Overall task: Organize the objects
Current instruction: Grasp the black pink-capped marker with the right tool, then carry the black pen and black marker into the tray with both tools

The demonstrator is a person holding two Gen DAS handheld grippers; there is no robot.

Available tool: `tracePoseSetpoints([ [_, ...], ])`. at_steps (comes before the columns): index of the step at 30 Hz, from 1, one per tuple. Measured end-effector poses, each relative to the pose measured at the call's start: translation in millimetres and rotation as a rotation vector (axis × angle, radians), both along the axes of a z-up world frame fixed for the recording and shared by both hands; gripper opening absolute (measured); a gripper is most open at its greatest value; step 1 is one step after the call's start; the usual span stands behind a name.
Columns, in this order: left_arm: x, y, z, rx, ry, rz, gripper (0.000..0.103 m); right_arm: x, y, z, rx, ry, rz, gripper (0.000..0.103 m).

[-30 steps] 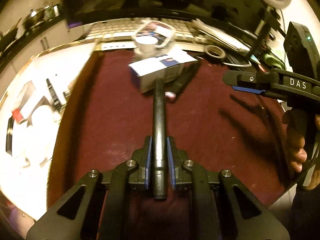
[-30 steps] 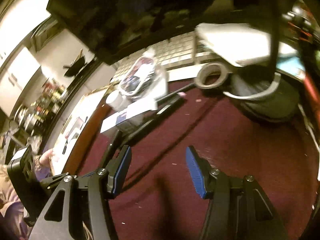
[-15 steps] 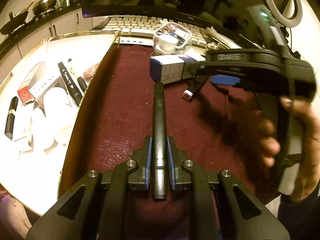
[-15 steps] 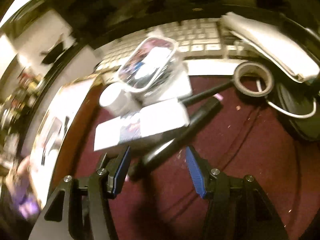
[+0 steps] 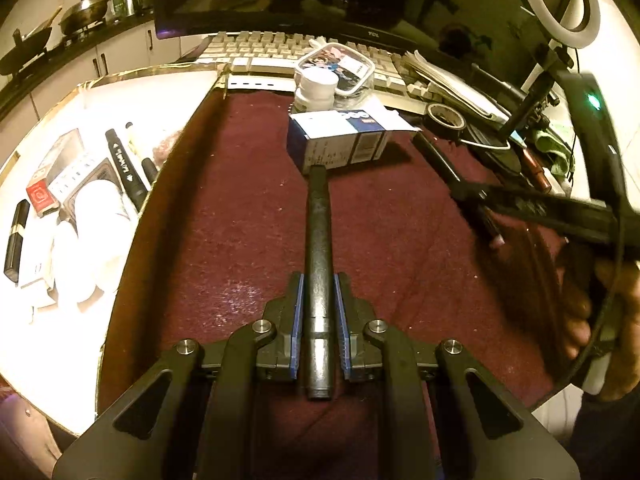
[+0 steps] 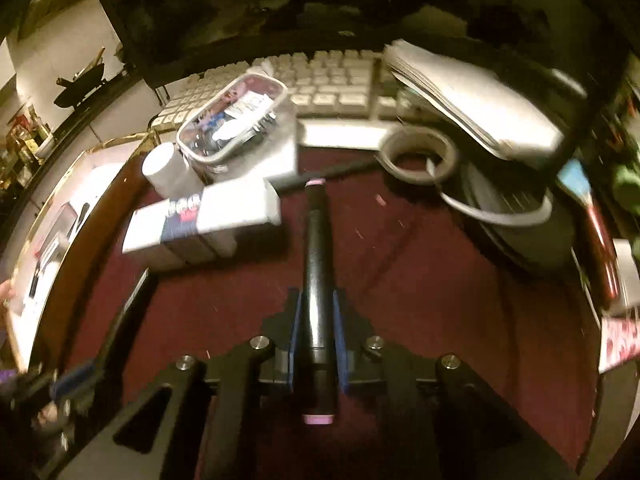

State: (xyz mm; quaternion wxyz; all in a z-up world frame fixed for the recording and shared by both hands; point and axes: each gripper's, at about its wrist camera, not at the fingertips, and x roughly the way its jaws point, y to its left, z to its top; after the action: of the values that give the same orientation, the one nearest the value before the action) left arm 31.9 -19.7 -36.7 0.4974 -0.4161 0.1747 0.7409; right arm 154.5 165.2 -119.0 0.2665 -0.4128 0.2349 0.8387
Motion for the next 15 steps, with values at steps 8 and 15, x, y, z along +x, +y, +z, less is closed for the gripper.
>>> tracePoseSetpoints([
  [8, -5.4, 14.6, 3.1, -0.005, -0.022, 0.006, 0.015, 20.6, 2.5, -0.5, -0.057, 0.087, 0.027, 0.014],
  [15, -5.3, 27.4, -1.2, -0.003, 0.013, 0.033, 0.015, 20.0, 1.9, -1.0, -0.03, 0.103, 0.058, 0.014],
])
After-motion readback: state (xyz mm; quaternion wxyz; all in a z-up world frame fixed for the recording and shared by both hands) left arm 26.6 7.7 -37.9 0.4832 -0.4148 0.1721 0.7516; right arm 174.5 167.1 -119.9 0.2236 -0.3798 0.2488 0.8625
